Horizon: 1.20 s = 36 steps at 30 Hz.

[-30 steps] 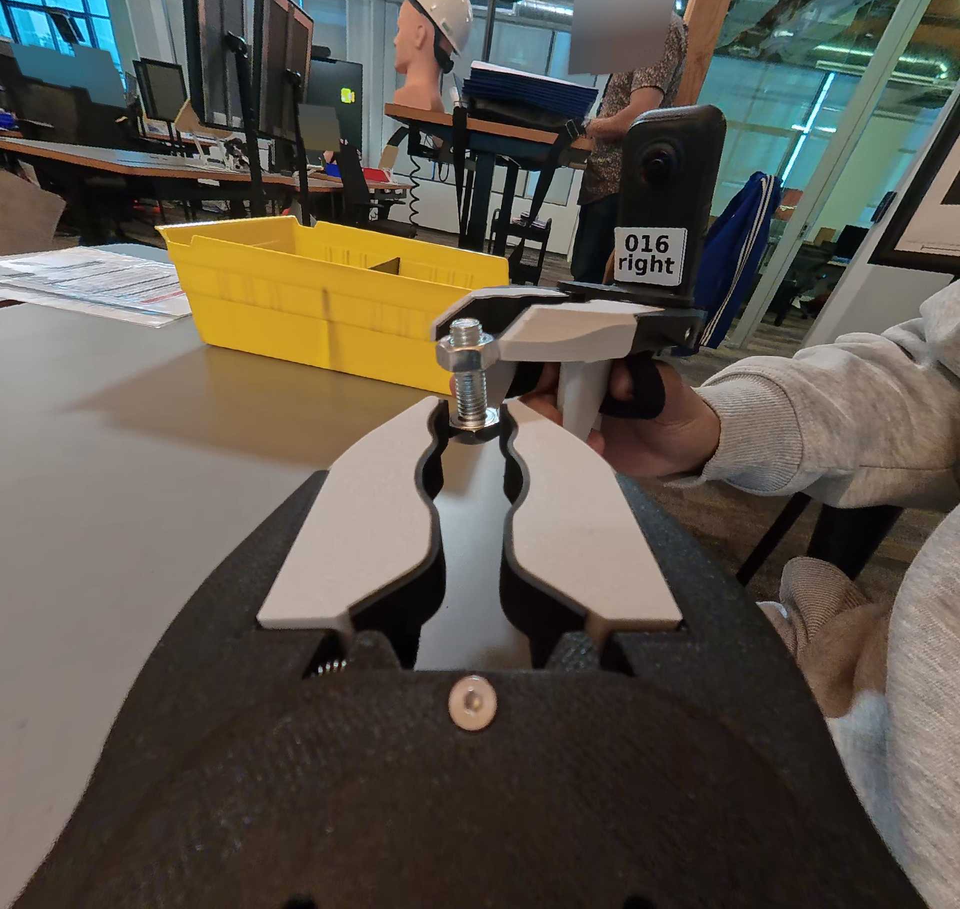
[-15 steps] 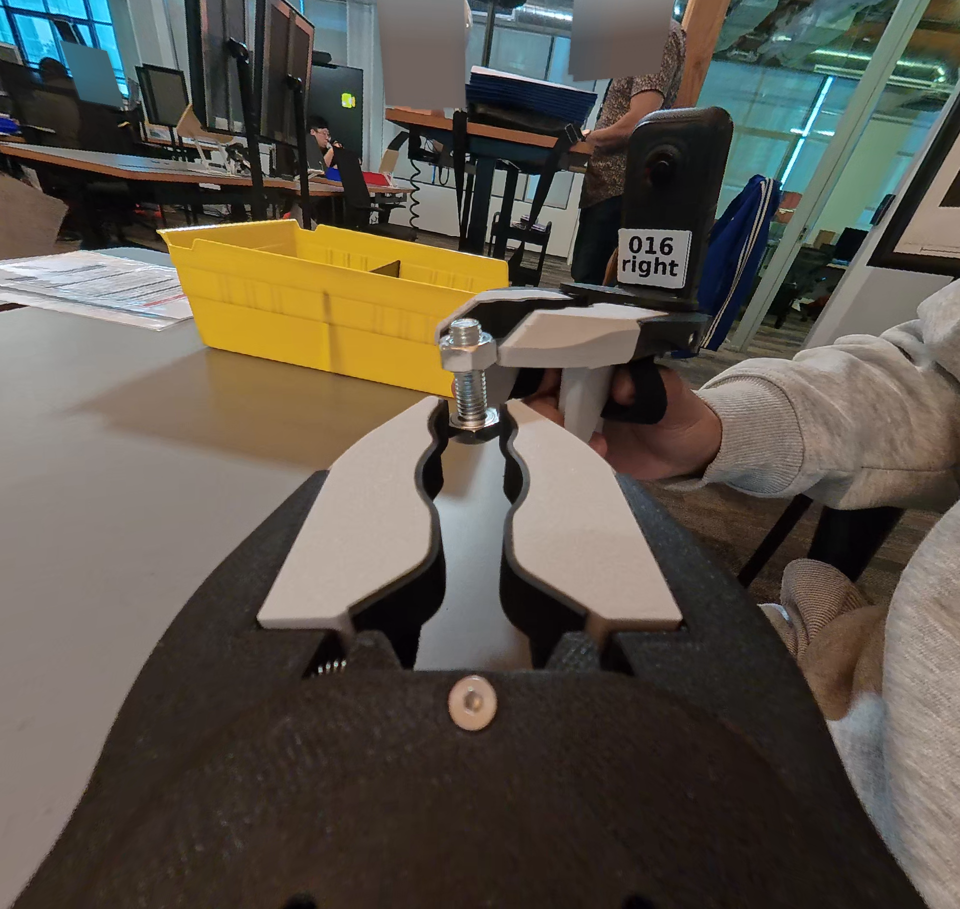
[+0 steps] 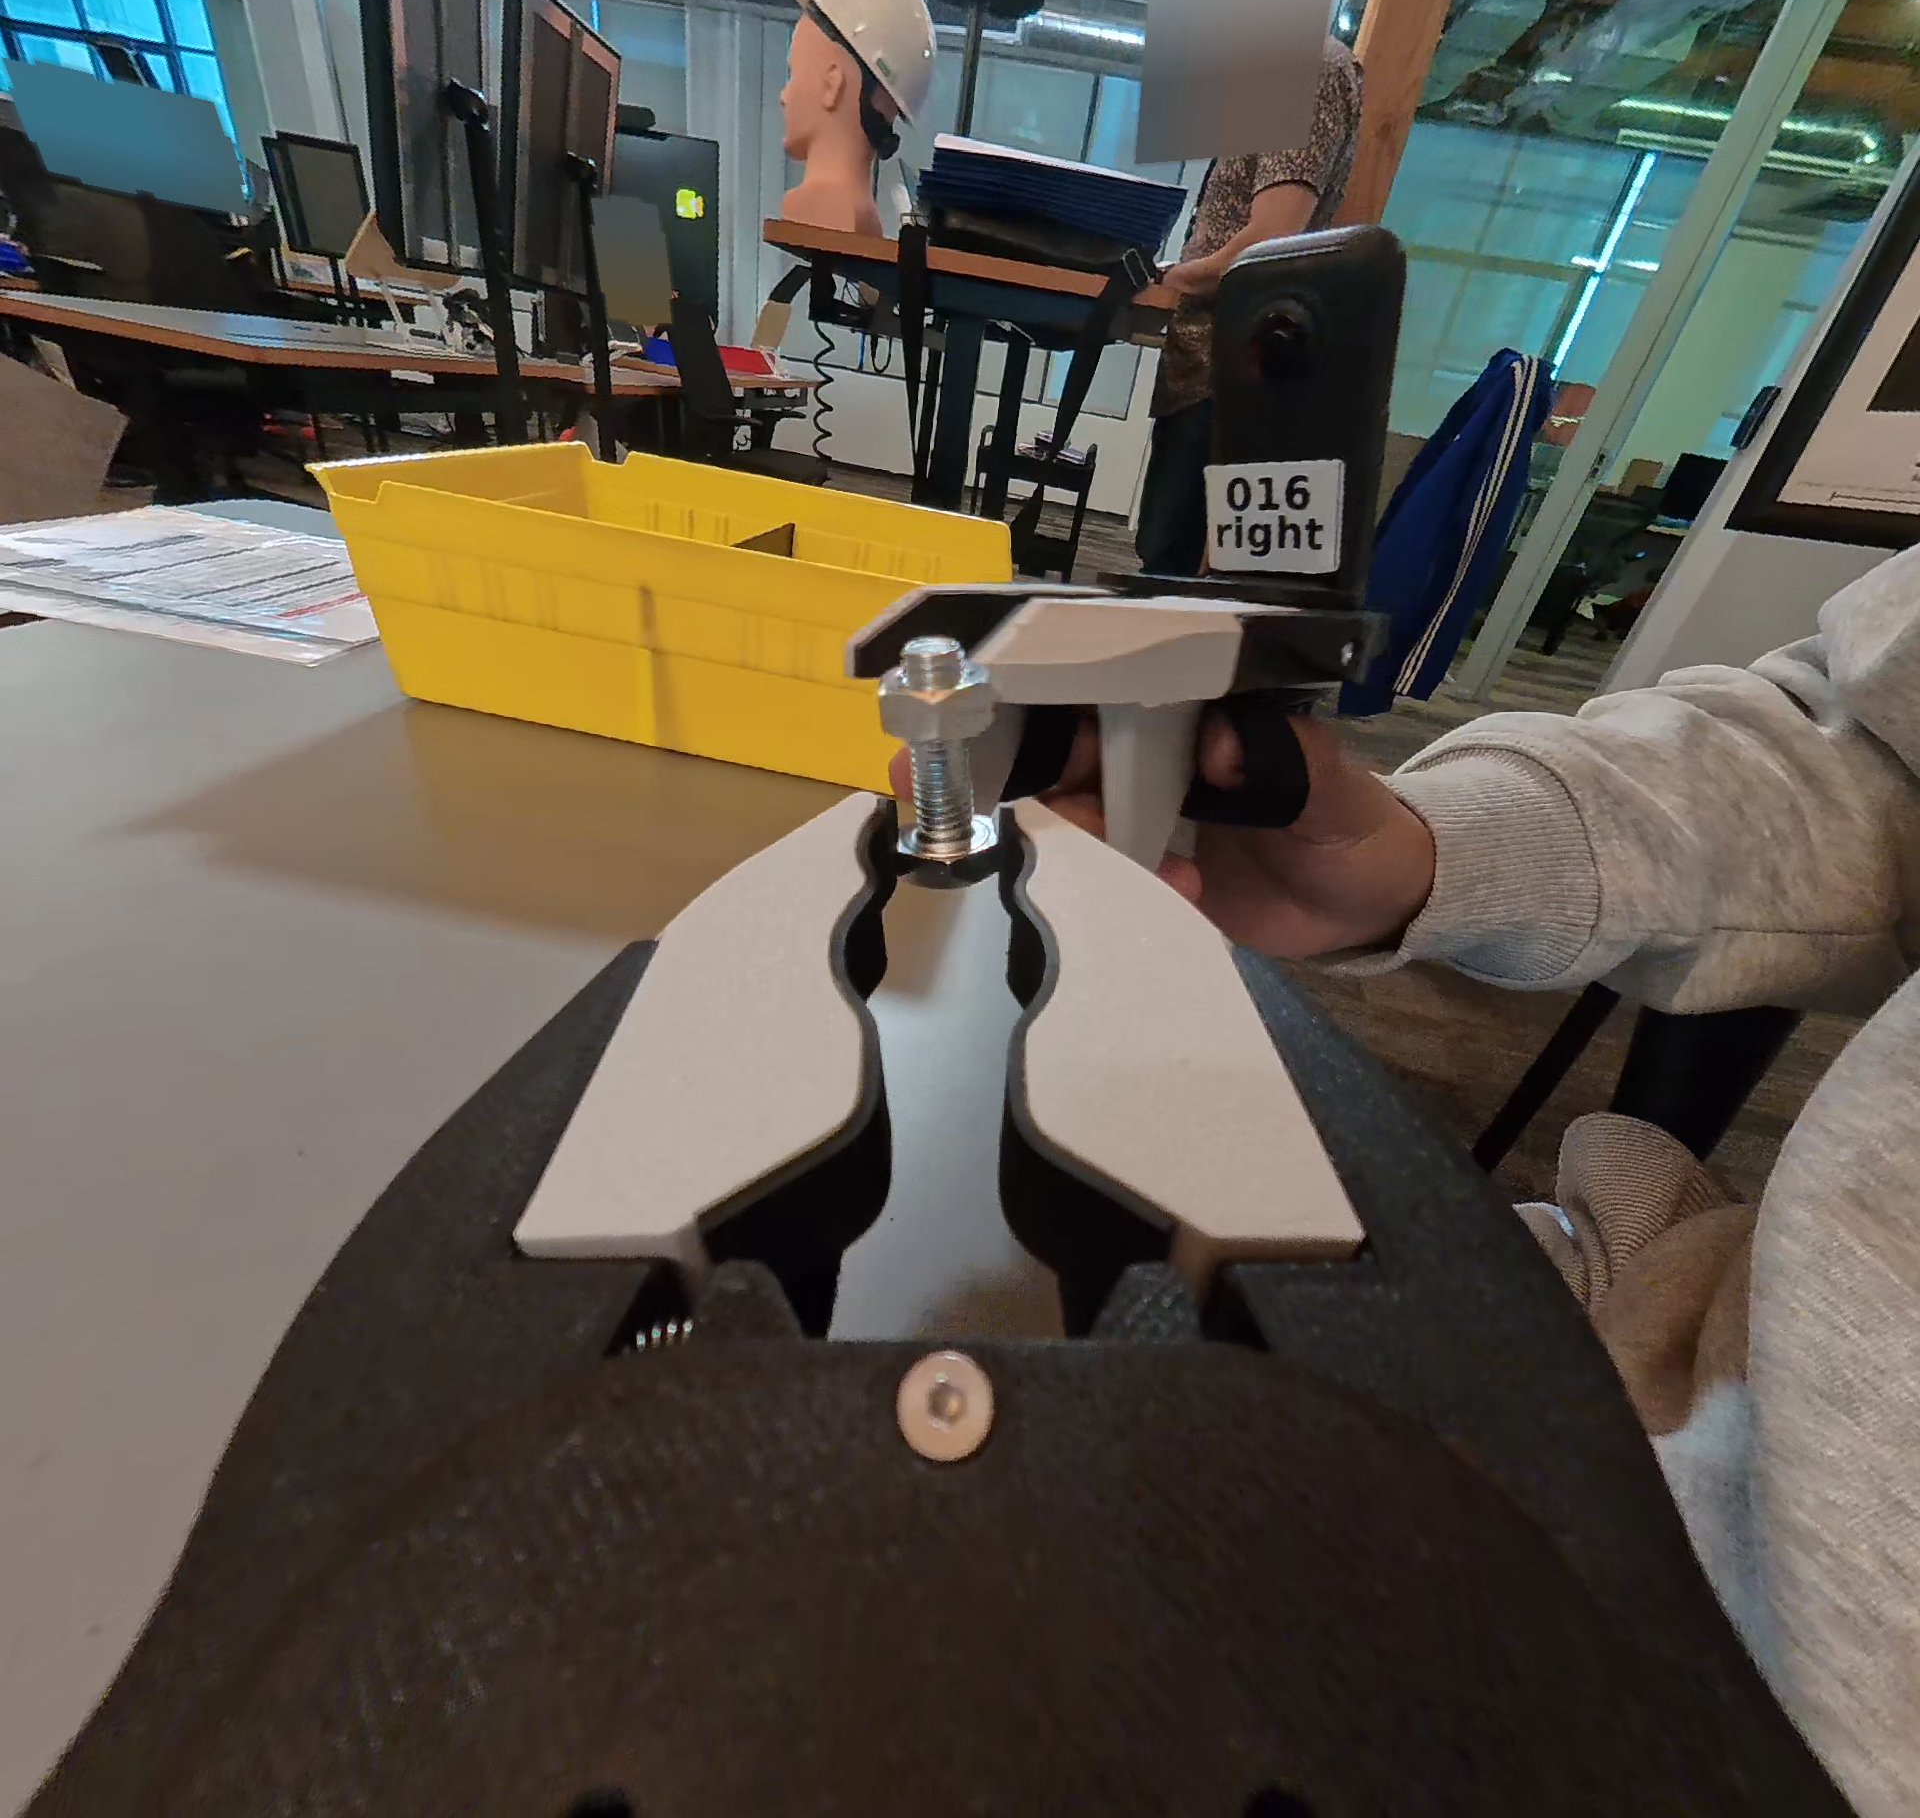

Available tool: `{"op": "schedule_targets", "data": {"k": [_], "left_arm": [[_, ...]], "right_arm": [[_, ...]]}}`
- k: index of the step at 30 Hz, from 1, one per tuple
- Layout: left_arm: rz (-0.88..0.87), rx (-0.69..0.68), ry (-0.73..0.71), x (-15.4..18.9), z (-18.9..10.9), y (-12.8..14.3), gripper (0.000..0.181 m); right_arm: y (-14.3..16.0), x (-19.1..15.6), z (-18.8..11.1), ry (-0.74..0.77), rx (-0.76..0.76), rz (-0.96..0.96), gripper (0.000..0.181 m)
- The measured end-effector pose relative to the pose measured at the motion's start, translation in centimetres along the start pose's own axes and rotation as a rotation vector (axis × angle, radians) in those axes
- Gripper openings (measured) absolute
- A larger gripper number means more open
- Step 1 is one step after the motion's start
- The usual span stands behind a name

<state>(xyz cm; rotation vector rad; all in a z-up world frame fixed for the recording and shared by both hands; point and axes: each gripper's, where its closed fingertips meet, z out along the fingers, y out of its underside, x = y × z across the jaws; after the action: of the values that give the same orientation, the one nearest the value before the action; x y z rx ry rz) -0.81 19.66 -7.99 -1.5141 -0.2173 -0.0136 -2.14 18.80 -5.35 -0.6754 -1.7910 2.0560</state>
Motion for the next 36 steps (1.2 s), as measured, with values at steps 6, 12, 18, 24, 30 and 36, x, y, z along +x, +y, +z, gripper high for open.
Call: {"op": "schedule_targets", "data": {"k": [6, 12, 18, 24, 30, 36], "left_arm": [[-0.008, 0.003, -0.002, -0.1, 0.0, 0.0, 0.019], [0.002, 0.0, 0.002, 0.1, 0.0, 0.0, 0.019], [-0.007, 0.004, 0.001, 0.0, -0.1, 0.0, 0.019], [-0.006, 0.004, 0.003, 0.0, -0.1, 0.0, 0.019], [-0.023, 0.013, 0.001, -0.2, -0.2, -0.1, 0.019], [-0.018, 0.009, 0.002, -0.1, -0.2, -0.1, 0.019]], "right_arm": [[-0.4, 1.0, -0.5, 0.02, 0.024, 0.073, 0.025], [-0.1, -0.3, 0.0, -0.031, 0.014, 0.045, 0.028], [0.1, 1.5, -0.4, 0.036, 0.012, 0.111, 0.024], [-0.1, -0.4, 0.0, -0.045, 0.017, 0.07, 0.031], [0.8, 1.0, 0.0, 0.039, -0.035, 0.059, 0.023], [0.1, -0.1, 0.0, -0.027, 0.003, 0.077, 0.029]]}}
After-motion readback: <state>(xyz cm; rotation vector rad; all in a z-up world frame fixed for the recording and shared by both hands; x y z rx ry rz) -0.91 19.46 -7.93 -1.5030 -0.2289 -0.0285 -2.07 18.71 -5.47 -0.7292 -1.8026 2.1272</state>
